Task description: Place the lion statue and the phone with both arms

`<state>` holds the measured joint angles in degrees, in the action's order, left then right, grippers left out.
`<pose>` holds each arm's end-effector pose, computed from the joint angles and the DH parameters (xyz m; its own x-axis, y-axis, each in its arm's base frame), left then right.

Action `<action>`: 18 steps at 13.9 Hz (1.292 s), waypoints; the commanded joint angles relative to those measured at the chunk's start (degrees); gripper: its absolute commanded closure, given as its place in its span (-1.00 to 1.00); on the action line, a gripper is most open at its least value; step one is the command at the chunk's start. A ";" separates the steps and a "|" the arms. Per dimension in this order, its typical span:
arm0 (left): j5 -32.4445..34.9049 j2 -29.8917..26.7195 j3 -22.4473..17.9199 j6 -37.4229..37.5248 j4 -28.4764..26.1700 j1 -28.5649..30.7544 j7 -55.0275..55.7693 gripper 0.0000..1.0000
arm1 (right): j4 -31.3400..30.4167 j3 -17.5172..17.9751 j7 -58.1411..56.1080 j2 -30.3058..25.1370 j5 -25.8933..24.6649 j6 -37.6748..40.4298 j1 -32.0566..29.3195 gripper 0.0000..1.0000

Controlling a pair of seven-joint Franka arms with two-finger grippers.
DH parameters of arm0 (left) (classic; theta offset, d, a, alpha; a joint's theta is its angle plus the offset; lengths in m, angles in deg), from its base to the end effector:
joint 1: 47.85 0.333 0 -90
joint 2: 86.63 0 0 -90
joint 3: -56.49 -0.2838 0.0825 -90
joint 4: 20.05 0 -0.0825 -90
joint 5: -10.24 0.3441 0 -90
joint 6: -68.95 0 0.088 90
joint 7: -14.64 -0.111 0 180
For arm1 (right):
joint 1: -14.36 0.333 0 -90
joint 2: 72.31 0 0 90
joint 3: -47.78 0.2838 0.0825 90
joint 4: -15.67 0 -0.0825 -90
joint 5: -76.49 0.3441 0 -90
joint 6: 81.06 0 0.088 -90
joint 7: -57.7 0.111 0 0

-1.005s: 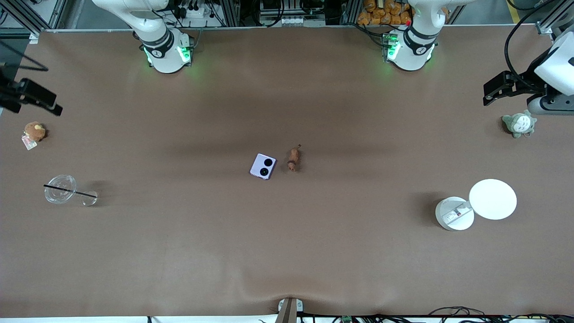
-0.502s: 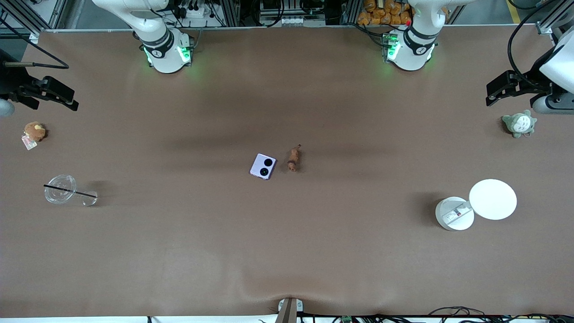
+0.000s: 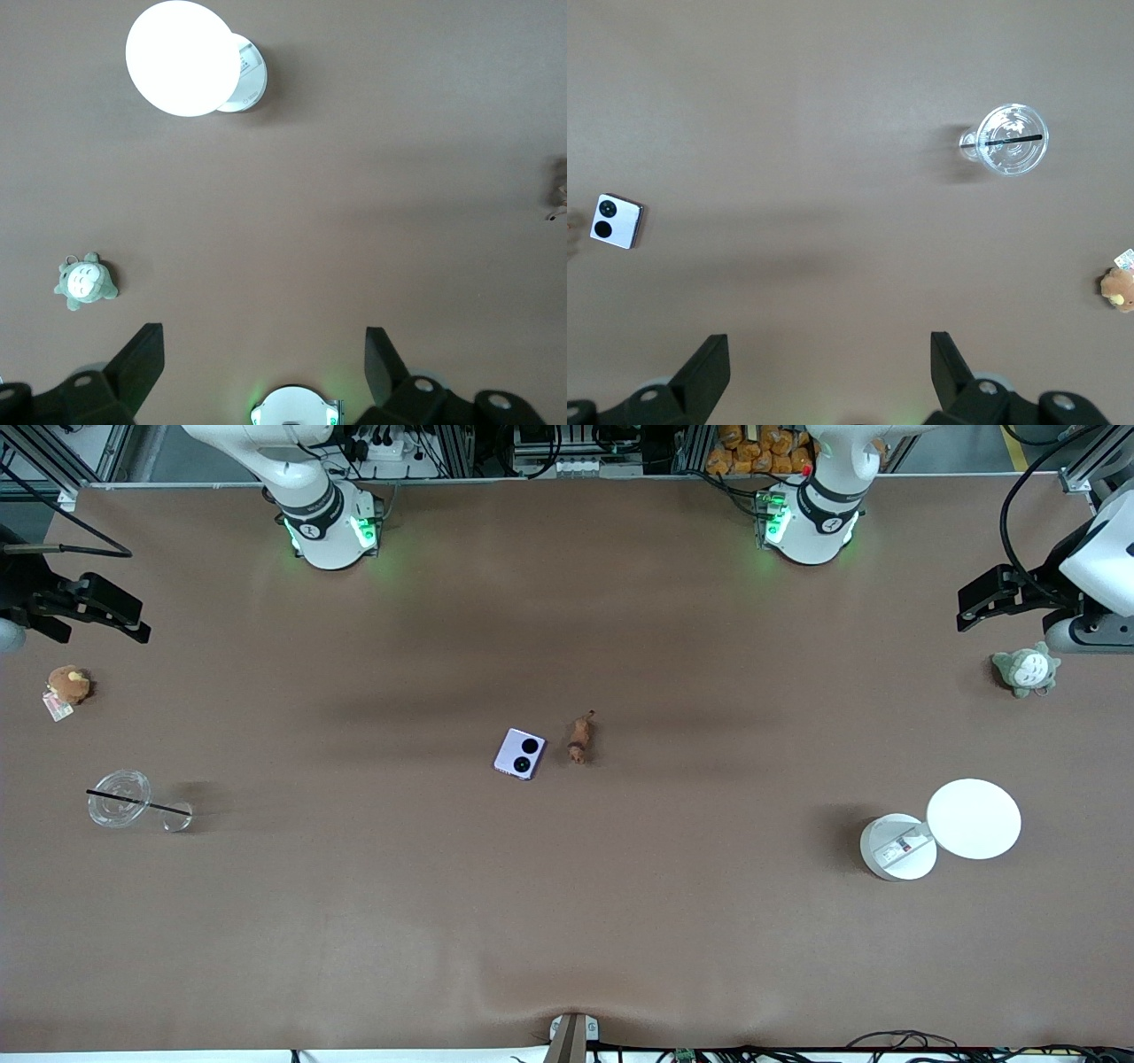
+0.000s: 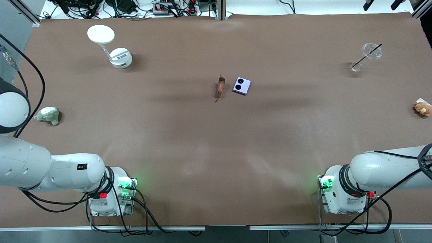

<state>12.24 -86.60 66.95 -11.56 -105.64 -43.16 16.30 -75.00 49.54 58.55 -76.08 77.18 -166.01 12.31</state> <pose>0.4951 -0.0457 0.6070 0.9940 -0.0656 -0.0879 -0.0691 -0.9969 -0.0373 0.4870 -0.0005 0.6087 0.9992 -0.0190 -0.0342 -0.0193 -0.9998 -0.0095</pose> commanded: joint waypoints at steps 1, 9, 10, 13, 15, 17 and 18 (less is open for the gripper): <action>-0.06 0.23 0.18 1.15 0.68 0.32 0.10 -1.00 | 0.31 0.61 -0.85 0.16 -0.70 -0.12 -1.11 -1.00; 0.02 0.32 0.09 1.15 -0.28 0.32 0.63 -1.00 | 0.67 0.52 -0.77 0.43 -0.08 0.32 -1.82 -1.00; 0.02 0.41 0.18 1.15 -0.29 0.32 0.63 -1.00 | 0.67 0.52 -0.77 0.43 -0.08 0.23 -1.82 -1.00; 0.11 0.41 0.09 1.15 -0.46 0.32 0.63 -1.00 | 0.67 0.61 -0.59 0.43 0.10 -0.12 -1.47 -1.00; 0.11 0.85 0.18 1.07 -0.46 0.32 0.72 -1.00 | 0.67 0.61 -0.68 0.52 0.18 -0.21 -1.64 -1.00; 0.11 1.29 0.09 0.98 -0.46 0.14 0.72 -1.00 | 0.67 0.61 -0.68 0.87 0.18 -0.21 -1.64 -1.00; 0.11 1.46 0.18 0.89 -0.46 0.06 0.80 -1.00 | 0.67 0.61 -0.68 0.87 0.10 -0.21 -1.81 -1.00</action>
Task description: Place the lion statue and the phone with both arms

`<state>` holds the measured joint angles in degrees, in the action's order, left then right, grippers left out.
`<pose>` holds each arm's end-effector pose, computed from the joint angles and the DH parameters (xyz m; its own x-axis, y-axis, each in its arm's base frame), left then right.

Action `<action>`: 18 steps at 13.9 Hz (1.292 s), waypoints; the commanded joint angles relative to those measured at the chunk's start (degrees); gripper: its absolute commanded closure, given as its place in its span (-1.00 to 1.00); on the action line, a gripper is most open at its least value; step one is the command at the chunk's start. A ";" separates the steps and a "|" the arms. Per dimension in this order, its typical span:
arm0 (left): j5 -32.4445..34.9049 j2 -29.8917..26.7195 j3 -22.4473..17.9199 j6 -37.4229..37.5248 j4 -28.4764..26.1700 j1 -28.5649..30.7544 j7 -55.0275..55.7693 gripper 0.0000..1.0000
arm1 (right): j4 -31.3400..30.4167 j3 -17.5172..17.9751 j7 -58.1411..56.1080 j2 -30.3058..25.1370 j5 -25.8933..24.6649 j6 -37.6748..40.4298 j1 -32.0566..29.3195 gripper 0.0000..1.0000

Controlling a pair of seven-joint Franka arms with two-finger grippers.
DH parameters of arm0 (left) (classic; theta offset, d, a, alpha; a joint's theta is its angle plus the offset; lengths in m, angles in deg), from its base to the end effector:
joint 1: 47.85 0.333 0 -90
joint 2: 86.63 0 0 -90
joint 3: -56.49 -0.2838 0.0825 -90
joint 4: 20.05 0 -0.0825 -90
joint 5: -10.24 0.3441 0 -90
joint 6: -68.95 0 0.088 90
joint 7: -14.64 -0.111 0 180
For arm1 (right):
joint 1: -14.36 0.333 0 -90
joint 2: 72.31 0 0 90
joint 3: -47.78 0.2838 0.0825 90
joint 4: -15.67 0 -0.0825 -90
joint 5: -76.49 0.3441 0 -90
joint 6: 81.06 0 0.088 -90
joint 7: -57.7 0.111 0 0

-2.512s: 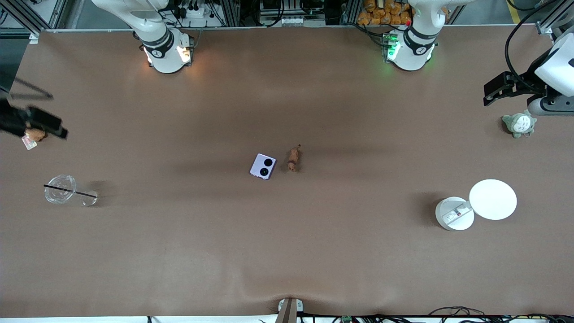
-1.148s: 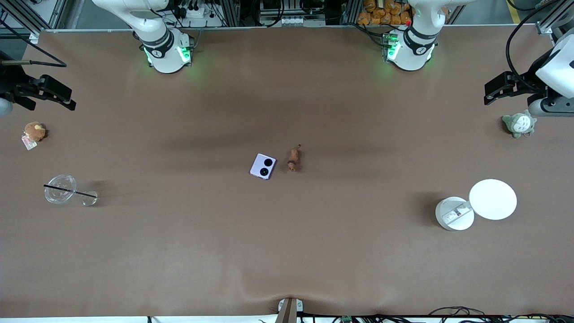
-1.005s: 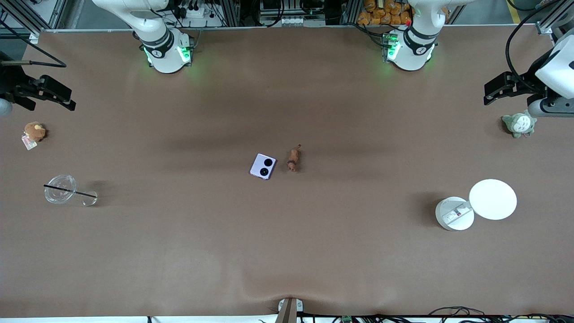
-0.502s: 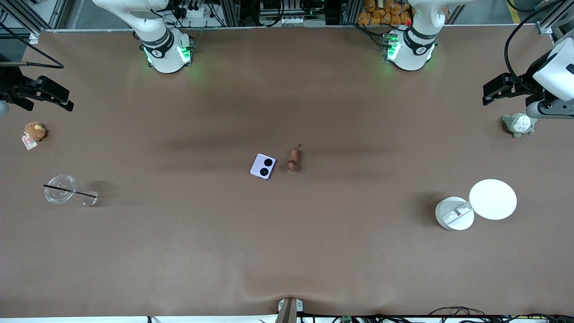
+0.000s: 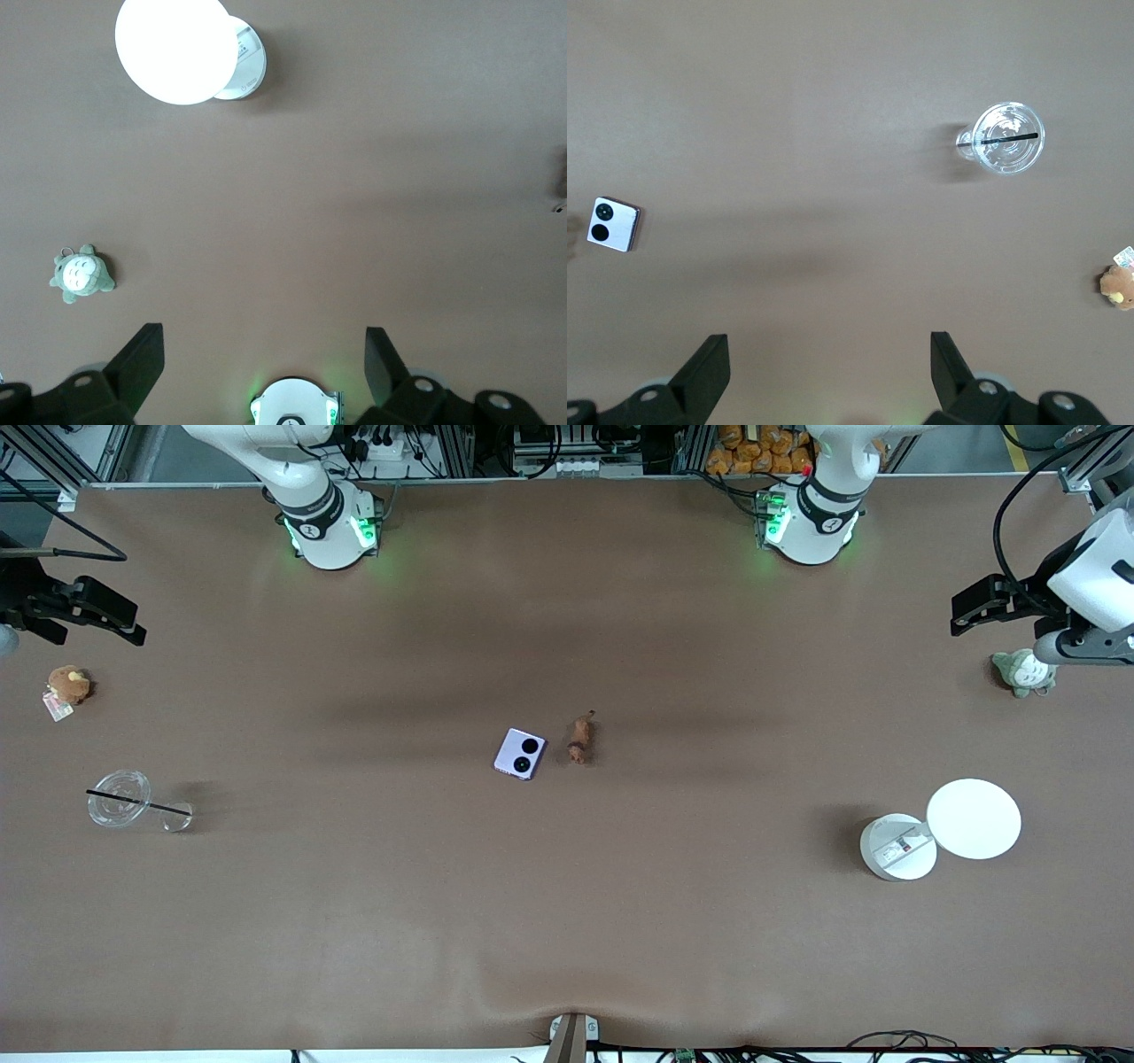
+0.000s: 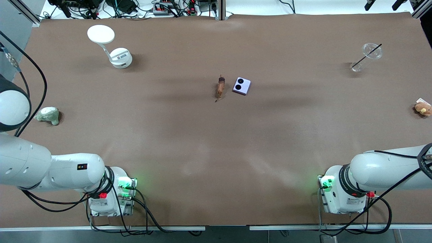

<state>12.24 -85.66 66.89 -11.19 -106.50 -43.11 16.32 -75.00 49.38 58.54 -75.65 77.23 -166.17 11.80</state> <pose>0.4985 -0.0442 0.5922 0.9901 -0.0630 -0.1254 -0.0680 -0.9971 -0.0355 0.4893 -0.0063 0.6052 0.9988 -0.0304 -0.0389 -0.0308 -0.9995 -0.0107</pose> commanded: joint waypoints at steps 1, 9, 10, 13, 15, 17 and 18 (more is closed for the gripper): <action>0.11 1.05 0.24 0.43 0.40 -0.08 0.87 -1.00 | 0.67 0.77 -0.66 0.44 0.14 -0.05 -1.31 -1.00; -0.59 4.30 5.50 -8.95 -6.00 -3.15 12.19 -1.00 | 0.67 0.77 -0.66 0.61 0.14 -0.05 -0.87 -1.00; -0.59 4.74 6.56 -11.15 -6.88 -4.03 13.25 -1.00 | 0.67 0.77 -0.58 0.61 0.14 -0.05 -0.95 -1.00; 0.19 8.86 8.32 -15.90 -6.98 -9.55 17.11 -1.00 | 0.67 0.77 -0.66 0.61 0.22 0.03 -1.31 -1.00; 1.16 13.16 8.41 -18.63 -6.72 -14.73 23.26 -1.00 | 0.58 0.77 -0.66 0.61 0.22 0.03 -1.31 -1.00; 4.13 18.61 8.32 -23.88 -6.54 -21.94 31.32 -1.00 | 0.58 0.77 -0.58 0.61 0.49 0.03 -1.13 -1.00; 5.89 21.24 8.41 -27.22 -6.28 -23.97 36.68 -1.00 | 0.58 0.77 -0.66 0.61 0.49 0.12 -1.13 -1.00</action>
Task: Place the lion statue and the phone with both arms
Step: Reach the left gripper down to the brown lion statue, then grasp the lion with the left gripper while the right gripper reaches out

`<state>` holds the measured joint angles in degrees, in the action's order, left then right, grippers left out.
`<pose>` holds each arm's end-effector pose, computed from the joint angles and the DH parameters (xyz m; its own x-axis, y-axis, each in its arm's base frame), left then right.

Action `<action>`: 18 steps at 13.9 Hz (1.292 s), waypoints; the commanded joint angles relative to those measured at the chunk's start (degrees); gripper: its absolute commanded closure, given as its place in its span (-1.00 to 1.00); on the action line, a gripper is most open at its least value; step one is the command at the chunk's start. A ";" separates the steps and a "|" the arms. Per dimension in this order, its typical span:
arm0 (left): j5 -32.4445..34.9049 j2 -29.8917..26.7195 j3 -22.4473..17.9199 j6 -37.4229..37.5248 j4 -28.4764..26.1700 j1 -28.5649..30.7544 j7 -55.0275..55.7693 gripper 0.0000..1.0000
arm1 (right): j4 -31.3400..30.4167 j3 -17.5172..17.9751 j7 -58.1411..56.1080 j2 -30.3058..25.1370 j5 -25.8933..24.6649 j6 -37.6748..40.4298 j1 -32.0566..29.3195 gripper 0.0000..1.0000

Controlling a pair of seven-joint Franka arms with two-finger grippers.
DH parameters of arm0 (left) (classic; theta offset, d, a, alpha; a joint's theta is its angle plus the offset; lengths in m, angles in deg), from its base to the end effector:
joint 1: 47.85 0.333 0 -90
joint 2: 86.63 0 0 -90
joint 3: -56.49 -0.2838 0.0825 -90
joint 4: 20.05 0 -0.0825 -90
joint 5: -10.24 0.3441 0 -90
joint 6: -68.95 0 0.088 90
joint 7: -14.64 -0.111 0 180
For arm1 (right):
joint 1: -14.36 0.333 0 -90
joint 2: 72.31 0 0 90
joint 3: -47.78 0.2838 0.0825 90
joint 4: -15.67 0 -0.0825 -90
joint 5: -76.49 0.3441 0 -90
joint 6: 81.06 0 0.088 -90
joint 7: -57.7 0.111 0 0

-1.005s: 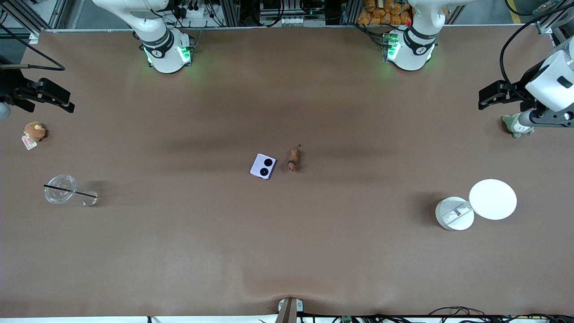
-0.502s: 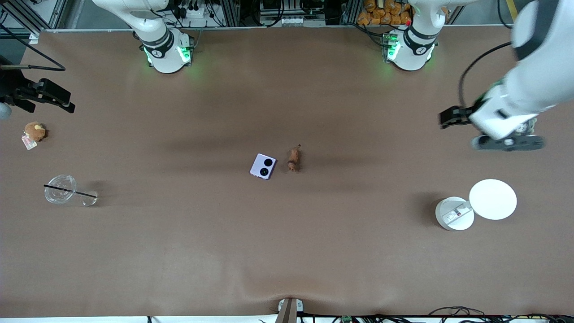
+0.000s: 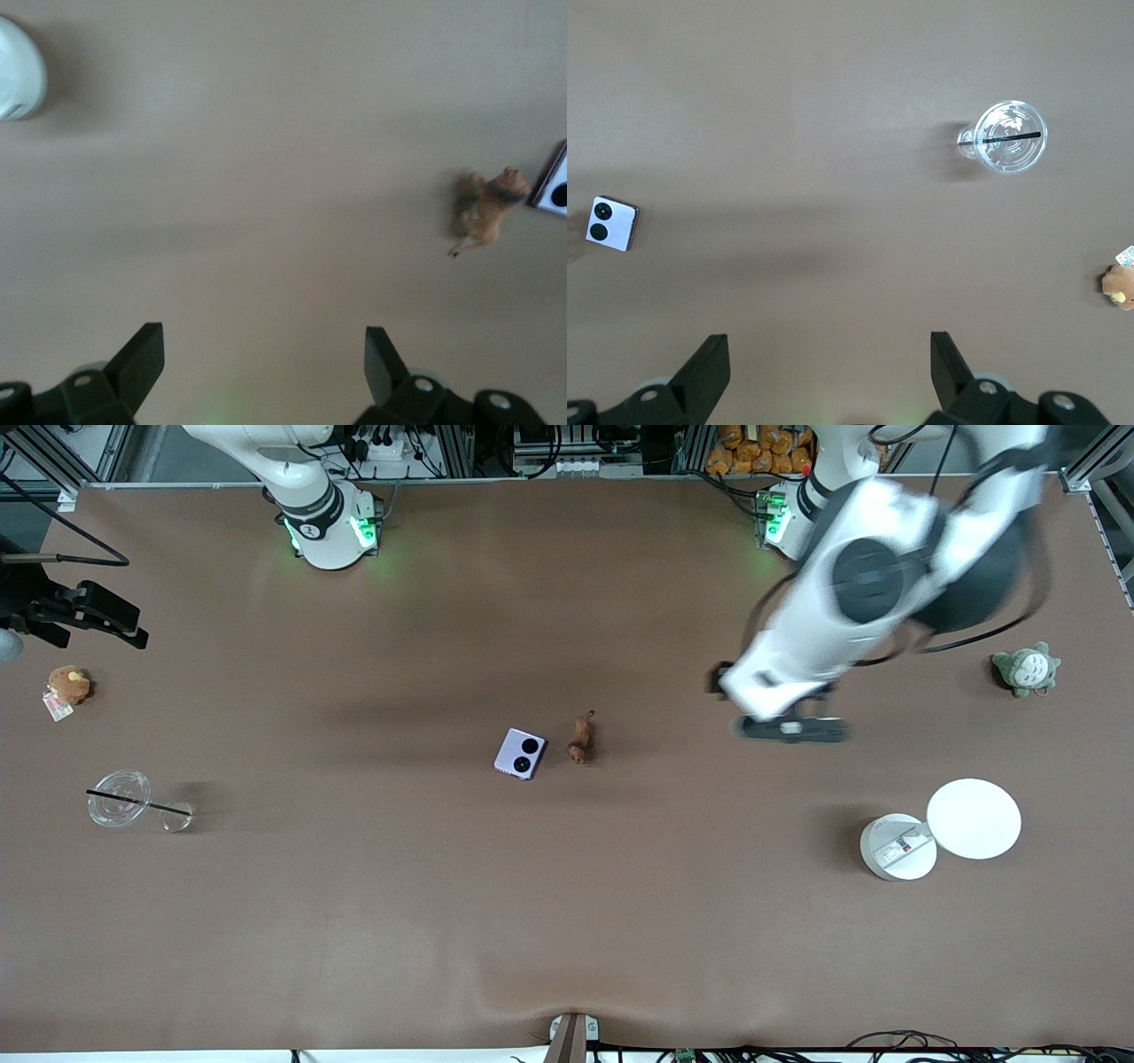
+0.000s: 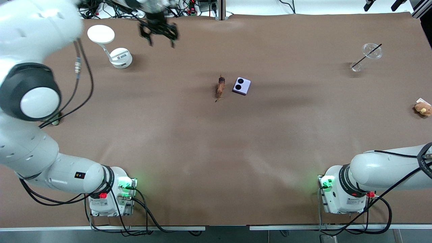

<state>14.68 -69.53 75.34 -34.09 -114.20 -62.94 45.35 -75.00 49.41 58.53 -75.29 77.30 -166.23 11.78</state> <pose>0.4962 -0.3064 0.4178 0.9905 -0.0679 -0.1200 -0.0738 -0.9963 -0.0451 0.4911 -0.0061 0.6022 0.9986 -0.0300 -0.0442 -0.0305 -0.9995 -0.0120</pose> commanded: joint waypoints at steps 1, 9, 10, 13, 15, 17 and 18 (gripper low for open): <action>3.91 7.49 -0.04 -8.01 1.60 -6.08 12.48 -1.00 | 0.50 0.74 -0.66 0.17 0.42 0.53 -1.19 -1.00; 7.87 26.74 -1.88 -16.46 15.23 -17.34 26.86 -1.00 | 0.50 0.92 -0.83 0.87 -0.11 0.62 -1.46 -1.00; 7.87 28.24 -1.89 -19.45 15.23 -17.34 26.42 -1.00 | 0.41 0.92 -0.83 1.13 -0.20 0.62 -1.55 -1.00; 11.63 31.49 -1.89 -24.04 15.14 -17.95 26.33 -1.00 | 0.58 0.92 -0.75 2.70 -0.55 0.45 -1.55 -1.00; 13.32 32.20 -1.89 -24.05 14.96 -18.05 26.16 -1.00 | 0.58 0.92 -0.83 3.42 -0.46 0.45 -1.46 -1.00; 13.14 32.12 -1.89 -24.05 14.70 -17.96 26.59 -0.90 | 0.58 1.00 -0.75 5.69 -0.20 0.71 -1.37 -1.00; 12.97 32.12 -1.89 -24.05 14.61 -17.87 26.77 -0.87 | 0.58 1.09 -0.74 6.75 0.24 0.45 -0.94 -1.00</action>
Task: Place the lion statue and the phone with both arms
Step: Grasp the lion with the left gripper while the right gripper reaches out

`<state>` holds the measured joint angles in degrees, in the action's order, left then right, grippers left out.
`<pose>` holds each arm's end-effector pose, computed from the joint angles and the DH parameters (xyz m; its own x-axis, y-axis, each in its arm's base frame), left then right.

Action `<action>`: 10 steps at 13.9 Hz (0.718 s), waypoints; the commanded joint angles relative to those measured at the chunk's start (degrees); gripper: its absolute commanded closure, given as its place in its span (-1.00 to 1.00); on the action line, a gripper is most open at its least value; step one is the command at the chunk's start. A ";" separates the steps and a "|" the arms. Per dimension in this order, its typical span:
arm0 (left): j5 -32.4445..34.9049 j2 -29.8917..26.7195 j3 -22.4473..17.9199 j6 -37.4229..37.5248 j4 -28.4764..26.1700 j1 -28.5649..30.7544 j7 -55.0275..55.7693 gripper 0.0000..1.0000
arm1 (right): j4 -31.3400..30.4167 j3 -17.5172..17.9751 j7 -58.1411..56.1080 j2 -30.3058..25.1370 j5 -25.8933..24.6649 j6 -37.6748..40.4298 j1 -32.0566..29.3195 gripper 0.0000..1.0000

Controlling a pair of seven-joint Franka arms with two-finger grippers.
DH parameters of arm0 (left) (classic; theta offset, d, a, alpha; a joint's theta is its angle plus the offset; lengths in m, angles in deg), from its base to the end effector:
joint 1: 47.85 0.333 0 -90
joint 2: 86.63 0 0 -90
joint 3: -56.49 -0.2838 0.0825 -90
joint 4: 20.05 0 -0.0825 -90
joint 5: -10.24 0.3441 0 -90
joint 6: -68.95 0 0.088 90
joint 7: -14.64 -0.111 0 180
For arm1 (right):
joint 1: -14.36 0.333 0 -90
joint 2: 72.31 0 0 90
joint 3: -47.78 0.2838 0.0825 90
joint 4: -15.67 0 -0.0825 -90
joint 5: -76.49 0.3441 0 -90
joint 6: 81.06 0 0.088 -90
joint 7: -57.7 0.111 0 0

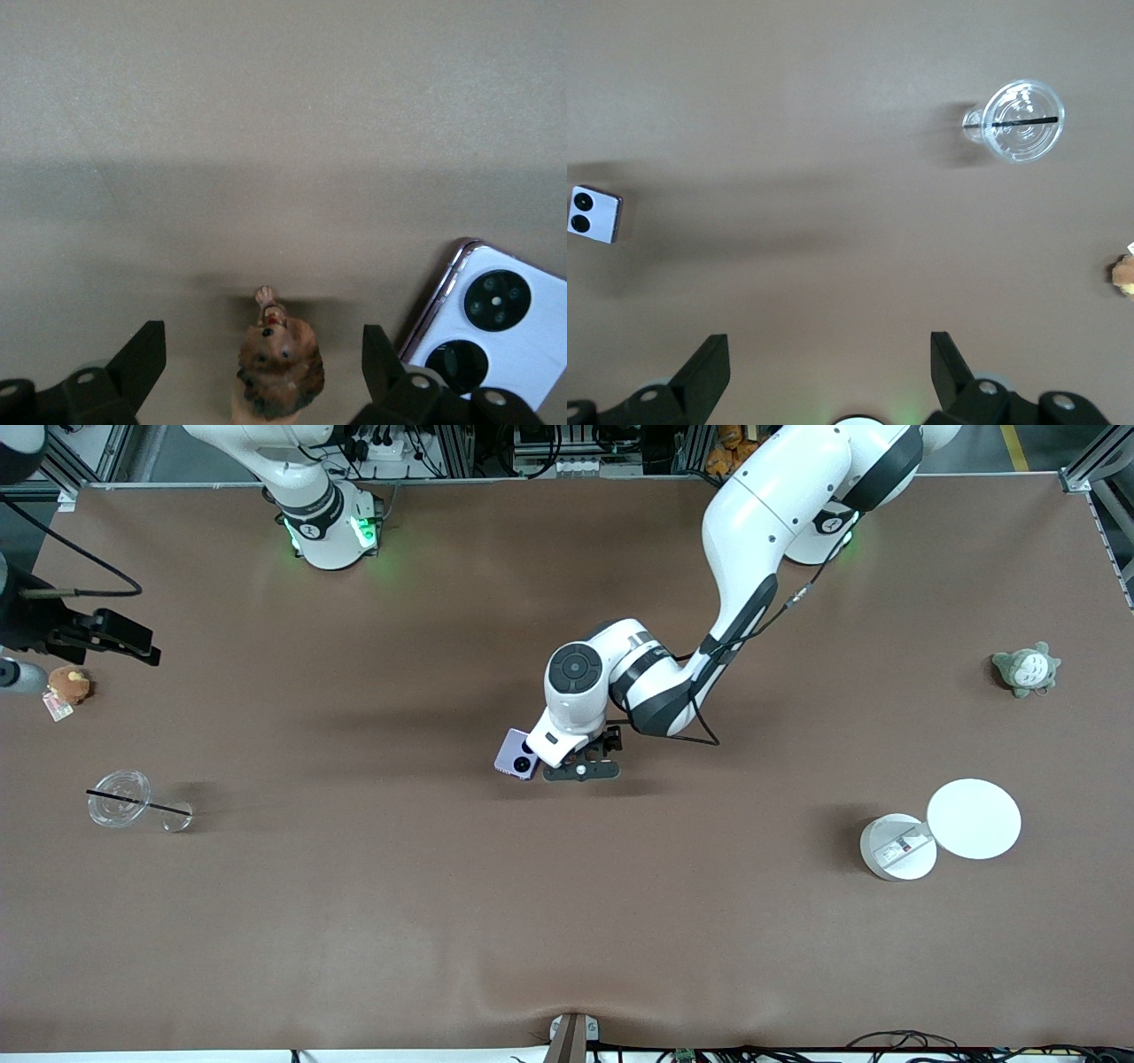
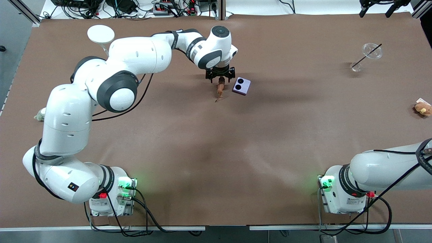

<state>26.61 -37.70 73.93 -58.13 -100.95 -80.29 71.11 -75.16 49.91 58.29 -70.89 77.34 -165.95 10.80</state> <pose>0.4687 -0.4819 0.2030 0.9992 0.0395 -0.0039 0.0395 -0.9992 -0.0025 0.5095 -0.0112 0.5623 0.9912 -0.0336 -0.1282 -0.0358 -0.9993 -0.0144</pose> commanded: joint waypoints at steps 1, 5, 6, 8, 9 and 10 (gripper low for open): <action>0.86 0.29 -0.48 0.00 1.35 -0.70 1.36 -0.86 | 0.74 0.59 -0.50 3.22 0.20 -0.18 0.75 -1.00; 0.51 0.20 -0.48 1.49 1.09 -0.70 2.07 -0.56 | 0.74 0.59 0.38 5.86 0.38 -1.32 2.25 -1.00; 0.42 0.20 -0.48 1.58 1.00 -0.70 2.59 -0.39 | 0.74 0.59 0.38 6.30 0.38 -1.85 2.69 -1.00; 0.07 0.11 -0.48 2.54 1.00 -0.70 3.56 0.11 | 0.74 0.59 0.38 6.83 0.38 -2.21 2.87 -1.00; 0.07 0.11 -0.48 3.07 1.00 -0.70 3.56 0.51 | 0.74 0.59 0.38 7.09 0.46 -2.21 2.87 -1.00; 0.07 -0.06 -0.48 3.25 1.00 -0.70 3.56 1.00 | 0.74 0.59 0.46 7.45 0.47 -2.21 2.87 -1.00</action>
<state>26.61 -37.67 73.92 -56.22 -100.63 -80.30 73.35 -75.18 50.50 58.29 -64.19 77.40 -168.22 13.57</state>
